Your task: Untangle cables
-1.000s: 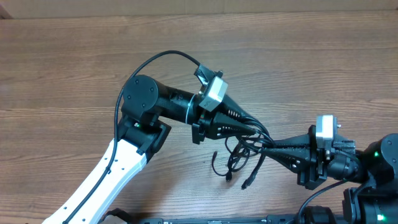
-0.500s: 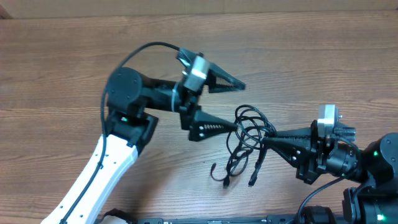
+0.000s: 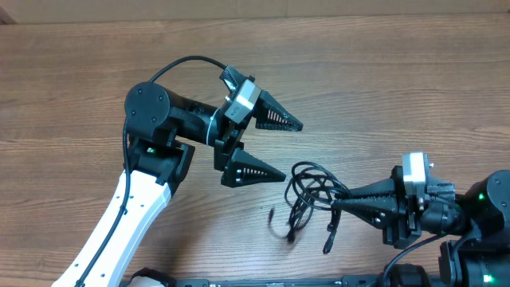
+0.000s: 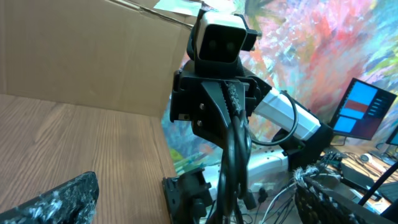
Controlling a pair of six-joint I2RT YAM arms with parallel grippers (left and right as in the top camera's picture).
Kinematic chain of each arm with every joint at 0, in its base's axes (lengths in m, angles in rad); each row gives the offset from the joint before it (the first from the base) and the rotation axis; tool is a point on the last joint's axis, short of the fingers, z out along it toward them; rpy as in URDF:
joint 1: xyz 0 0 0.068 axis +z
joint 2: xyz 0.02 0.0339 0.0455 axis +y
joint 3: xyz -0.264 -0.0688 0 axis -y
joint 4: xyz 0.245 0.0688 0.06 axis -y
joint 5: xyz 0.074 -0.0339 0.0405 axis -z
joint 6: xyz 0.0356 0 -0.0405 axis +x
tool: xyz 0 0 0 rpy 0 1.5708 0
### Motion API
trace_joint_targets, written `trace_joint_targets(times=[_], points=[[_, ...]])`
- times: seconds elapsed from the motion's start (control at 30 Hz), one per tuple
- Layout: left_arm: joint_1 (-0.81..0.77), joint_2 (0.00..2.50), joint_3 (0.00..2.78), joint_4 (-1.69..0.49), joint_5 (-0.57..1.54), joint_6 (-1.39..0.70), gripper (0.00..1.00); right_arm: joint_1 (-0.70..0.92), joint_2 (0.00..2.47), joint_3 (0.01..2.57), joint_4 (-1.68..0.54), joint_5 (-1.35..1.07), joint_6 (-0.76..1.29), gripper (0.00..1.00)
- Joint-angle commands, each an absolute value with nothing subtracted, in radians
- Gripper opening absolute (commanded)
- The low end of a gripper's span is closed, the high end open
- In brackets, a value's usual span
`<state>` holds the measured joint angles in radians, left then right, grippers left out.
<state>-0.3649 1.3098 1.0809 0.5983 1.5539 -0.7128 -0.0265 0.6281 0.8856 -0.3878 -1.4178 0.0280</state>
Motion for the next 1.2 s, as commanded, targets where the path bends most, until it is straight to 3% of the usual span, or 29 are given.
trace_joint_targets(times=[0.0,0.5,0.63,0.83,0.9,0.93,1.03,1.07,1.17], points=[[-0.393,1.316,1.102,0.601,1.579,-0.73,1.0,-0.028,0.623,0.909,-0.374,-1.474,-0.002,0.04],[-0.462,1.32,1.102,0.575,1.531,-0.73,1.0,-0.028,0.623,0.909,-0.21,-1.55,-0.002,0.04],[-0.469,1.32,1.102,0.572,1.536,-0.73,0.87,-0.028,0.623,0.909,-0.176,-1.55,-0.002,0.04],[-0.497,1.32,1.101,0.573,1.534,-0.729,0.81,-0.028,0.623,0.909,-0.165,-1.549,-0.002,0.04],[-0.505,1.32,1.102,0.573,1.533,-0.729,0.72,-0.028,0.623,0.909,-0.165,-1.549,-0.002,0.04],[-0.506,1.32,1.102,0.573,1.532,-0.729,0.62,-0.028,0.623,0.909,-0.165,-1.549,-0.002,0.04],[-0.506,1.32,1.101,0.572,1.526,-0.73,0.28,-0.028,0.623,0.909,-0.165,-1.547,-0.002,0.04],[-0.506,1.32,1.102,0.573,1.515,-0.73,0.04,-0.028,0.623,0.909,-0.165,-1.547,-0.002,0.04],[-0.506,1.32,1.102,0.573,1.504,-0.73,0.04,-0.028,0.623,0.909,-0.166,-1.547,-0.002,0.09]])
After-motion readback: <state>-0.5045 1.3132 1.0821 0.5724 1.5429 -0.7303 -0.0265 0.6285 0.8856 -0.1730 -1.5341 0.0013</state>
